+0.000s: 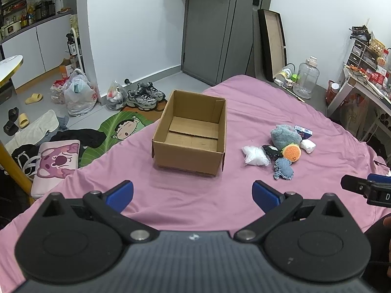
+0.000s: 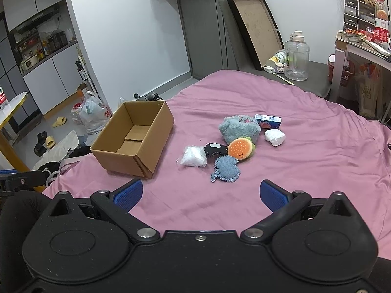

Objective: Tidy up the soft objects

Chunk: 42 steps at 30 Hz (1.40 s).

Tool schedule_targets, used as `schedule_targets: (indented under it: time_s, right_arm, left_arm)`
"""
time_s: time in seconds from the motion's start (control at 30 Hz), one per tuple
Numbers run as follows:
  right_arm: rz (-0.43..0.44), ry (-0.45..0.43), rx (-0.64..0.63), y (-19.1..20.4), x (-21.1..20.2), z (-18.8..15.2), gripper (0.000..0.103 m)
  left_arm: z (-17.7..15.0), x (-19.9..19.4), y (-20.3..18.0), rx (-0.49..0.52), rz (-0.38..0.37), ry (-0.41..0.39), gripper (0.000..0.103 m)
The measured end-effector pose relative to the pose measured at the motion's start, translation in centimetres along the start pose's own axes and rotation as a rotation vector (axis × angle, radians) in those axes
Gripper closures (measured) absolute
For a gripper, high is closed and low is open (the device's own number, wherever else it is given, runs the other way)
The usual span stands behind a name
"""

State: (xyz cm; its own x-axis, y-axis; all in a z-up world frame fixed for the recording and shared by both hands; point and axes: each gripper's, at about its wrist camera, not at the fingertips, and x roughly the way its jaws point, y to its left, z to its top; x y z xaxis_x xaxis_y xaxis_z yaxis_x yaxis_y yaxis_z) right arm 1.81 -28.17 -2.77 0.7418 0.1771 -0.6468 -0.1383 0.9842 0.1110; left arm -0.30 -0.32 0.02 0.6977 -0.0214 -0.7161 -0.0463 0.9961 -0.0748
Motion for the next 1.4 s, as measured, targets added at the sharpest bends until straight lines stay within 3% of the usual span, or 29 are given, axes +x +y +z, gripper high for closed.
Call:
schedule_targets:
  time_s: [0.87, 1.17, 1.4]
  right_arm:
    - [-0.01, 0.01, -0.015, 0.4, 0.1, -0.1, 0.0]
    - [-0.009, 0.014, -0.017, 0.5, 0.2, 0.0, 0.0]
    - [0.015, 0.064, 0.017, 0.0, 1.4, 0.5, 0.0]
  left_arm:
    - [-0.1, 0.8, -0.7, 0.007, -0.005, 0.002, 0.0]
    - [0.4, 2.9, -1.0, 0.003, -0.007, 0.022, 0.0]
    - [0.9, 4.4, -1.2, 0.018, -0.019, 0.041, 0.001]
